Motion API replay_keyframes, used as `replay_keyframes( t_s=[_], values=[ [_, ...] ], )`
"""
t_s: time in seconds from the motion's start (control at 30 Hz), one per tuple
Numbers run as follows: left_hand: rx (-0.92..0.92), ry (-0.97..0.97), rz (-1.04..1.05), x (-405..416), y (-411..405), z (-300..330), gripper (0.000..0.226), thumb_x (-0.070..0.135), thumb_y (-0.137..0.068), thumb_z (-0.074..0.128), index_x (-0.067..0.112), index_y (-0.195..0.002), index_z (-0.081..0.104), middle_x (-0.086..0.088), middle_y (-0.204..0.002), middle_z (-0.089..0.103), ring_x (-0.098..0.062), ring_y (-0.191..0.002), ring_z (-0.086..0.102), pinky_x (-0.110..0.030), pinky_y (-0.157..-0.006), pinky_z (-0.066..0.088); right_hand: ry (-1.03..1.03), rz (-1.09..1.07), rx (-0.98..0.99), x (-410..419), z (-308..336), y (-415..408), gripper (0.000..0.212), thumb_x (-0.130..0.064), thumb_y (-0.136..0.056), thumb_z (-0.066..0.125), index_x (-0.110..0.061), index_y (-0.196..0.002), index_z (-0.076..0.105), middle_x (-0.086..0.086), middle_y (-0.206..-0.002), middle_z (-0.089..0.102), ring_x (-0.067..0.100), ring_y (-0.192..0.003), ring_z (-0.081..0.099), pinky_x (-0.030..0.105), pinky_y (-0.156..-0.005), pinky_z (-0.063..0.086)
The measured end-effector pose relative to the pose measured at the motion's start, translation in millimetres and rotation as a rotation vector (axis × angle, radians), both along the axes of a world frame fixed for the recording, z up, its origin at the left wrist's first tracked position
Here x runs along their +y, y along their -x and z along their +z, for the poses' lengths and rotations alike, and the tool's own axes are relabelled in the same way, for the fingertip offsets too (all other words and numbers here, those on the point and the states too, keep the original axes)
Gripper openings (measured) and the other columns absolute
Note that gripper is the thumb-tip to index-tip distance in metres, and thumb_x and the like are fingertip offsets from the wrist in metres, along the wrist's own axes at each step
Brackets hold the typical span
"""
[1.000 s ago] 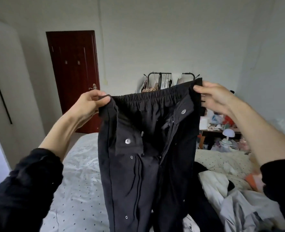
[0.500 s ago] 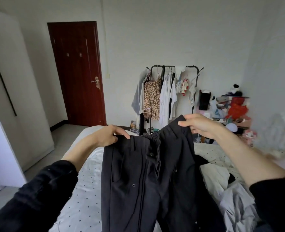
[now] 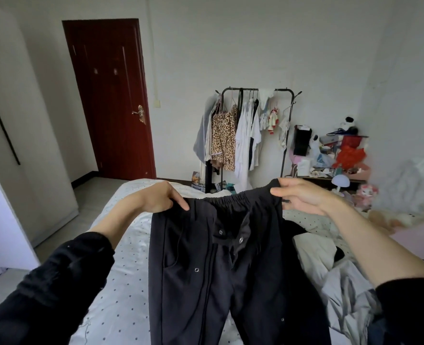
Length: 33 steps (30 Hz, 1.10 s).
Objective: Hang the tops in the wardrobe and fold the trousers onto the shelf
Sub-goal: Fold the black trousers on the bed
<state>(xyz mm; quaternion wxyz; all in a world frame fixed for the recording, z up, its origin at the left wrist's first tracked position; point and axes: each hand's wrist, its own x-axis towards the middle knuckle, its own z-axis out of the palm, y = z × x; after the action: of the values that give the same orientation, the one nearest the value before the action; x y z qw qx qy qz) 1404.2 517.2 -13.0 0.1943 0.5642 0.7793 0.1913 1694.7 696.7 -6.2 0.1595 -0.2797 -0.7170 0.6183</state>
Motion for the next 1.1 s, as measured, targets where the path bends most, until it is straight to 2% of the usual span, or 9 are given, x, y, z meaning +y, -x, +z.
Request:
replay_keyframes(
  t_s=[0.23, 0.4, 0.47, 0.6, 0.73, 0.87, 0.9, 0.93, 1.1],
  values=[
    [-0.219, 0.030, 0.188, 10.0, -14.2, -36.5, 0.046, -0.012, -0.082, 0.037, 0.013, -0.098, 0.072, -0.013, -0.117, 0.064, -0.019, -0.099, 0.054, -0.019, -0.079, 0.039, -0.199, -0.001, -0.343, -23.4, -62.1, 9.4, 0.018, -0.010, -0.081, 0.071, -0.015, -0.098, 0.073, 0.000, -0.104, 0.071, 0.012, -0.103, 0.061, 0.032, -0.101, 0.042],
    [-0.378, 0.010, 0.159, 2.2, -15.2, -40.5, 0.047, -0.013, -0.083, 0.037, 0.015, -0.099, 0.071, -0.009, -0.115, 0.065, -0.019, -0.101, 0.057, -0.024, -0.085, 0.043, -0.276, -0.352, -0.190, -24.0, -83.4, 20.9, 0.019, -0.017, -0.077, 0.075, 0.000, -0.086, 0.073, 0.012, -0.084, 0.072, 0.017, -0.079, 0.062, 0.031, -0.078, 0.047],
    [-0.422, 0.017, 0.143, -3.6, -11.8, -37.6, 0.048, -0.015, -0.084, 0.036, 0.015, -0.099, 0.072, -0.005, -0.115, 0.065, -0.022, -0.110, 0.057, -0.027, -0.085, 0.040, -0.352, -0.463, -0.204, -21.3, -78.0, 27.7, 0.036, -0.022, -0.077, 0.073, -0.003, -0.058, 0.050, 0.012, -0.060, 0.052, 0.018, -0.062, 0.047, 0.030, -0.061, 0.032],
    [-0.492, 0.008, 0.202, -9.8, -7.9, -29.8, 0.046, -0.013, -0.085, 0.044, 0.021, -0.100, 0.071, -0.005, -0.111, 0.062, -0.021, -0.090, 0.053, -0.028, -0.074, 0.042, -0.475, -0.535, -0.272, -35.2, -46.7, 43.5, 0.054, -0.022, -0.083, 0.068, -0.017, -0.054, 0.022, 0.000, -0.054, 0.026, 0.016, -0.050, 0.028, 0.032, -0.052, 0.017],
    [-0.662, 0.044, 0.279, -18.2, -11.7, -22.1, 0.046, -0.009, -0.088, 0.054, 0.016, -0.126, 0.053, -0.012, -0.105, 0.062, -0.014, -0.074, 0.052, -0.022, -0.059, 0.035, -0.305, -0.536, -0.208, -42.1, -34.8, 61.3, 0.037, -0.017, -0.075, 0.071, -0.013, -0.056, 0.039, 0.005, -0.059, 0.045, 0.021, -0.057, 0.048, 0.033, -0.056, 0.041],
    [-0.902, -0.002, 0.245, -15.0, -27.4, -19.2, 0.024, -0.004, -0.092, 0.046, 0.010, -0.106, 0.059, 0.002, -0.073, 0.061, -0.002, -0.051, 0.056, -0.016, -0.051, 0.030, -0.071, -0.428, -0.015, -58.0, -27.9, 67.5, 0.012, -0.010, -0.079, 0.071, -0.013, -0.082, 0.059, 0.004, -0.077, 0.057, 0.014, -0.055, 0.057, 0.023, -0.055, 0.050],
    [-0.925, -0.033, 0.256, -11.5, -31.8, -16.9, 0.021, -0.003, -0.093, 0.045, 0.012, -0.099, 0.058, 0.003, -0.072, 0.059, -0.001, -0.051, 0.056, -0.014, -0.049, 0.031, -0.040, -0.389, 0.014, -62.0, -26.8, 68.5, 0.040, -0.010, -0.081, 0.070, -0.005, -0.118, 0.054, 0.002, -0.080, 0.057, 0.011, -0.053, 0.056, 0.019, -0.055, 0.048],
    [-0.936, -0.066, 0.269, -8.5, -37.2, -13.0, 0.019, -0.002, -0.093, 0.045, 0.013, -0.094, 0.057, 0.002, -0.073, 0.057, -0.001, -0.051, 0.056, -0.013, -0.046, 0.032, -0.065, -0.348, 0.020, -66.7, -24.6, 68.5, 0.038, -0.011, -0.082, 0.070, -0.021, -0.090, 0.033, 0.003, -0.087, 0.059, 0.011, -0.056, 0.057, 0.018, -0.058, 0.047],
    [-0.896, -0.281, 0.364, 2.4, -65.1, 8.6, 0.023, -0.008, -0.086, 0.056, 0.013, -0.080, 0.049, 0.000, -0.057, 0.059, -0.005, -0.038, 0.056, -0.021, -0.050, 0.034, -0.236, -0.255, 0.047, -91.2, -11.4, 71.3, 0.006, -0.011, -0.083, 0.069, -0.007, -0.086, 0.065, 0.007, -0.087, 0.066, 0.013, -0.065, 0.061, 0.009, -0.054, 0.046]
  ],
)
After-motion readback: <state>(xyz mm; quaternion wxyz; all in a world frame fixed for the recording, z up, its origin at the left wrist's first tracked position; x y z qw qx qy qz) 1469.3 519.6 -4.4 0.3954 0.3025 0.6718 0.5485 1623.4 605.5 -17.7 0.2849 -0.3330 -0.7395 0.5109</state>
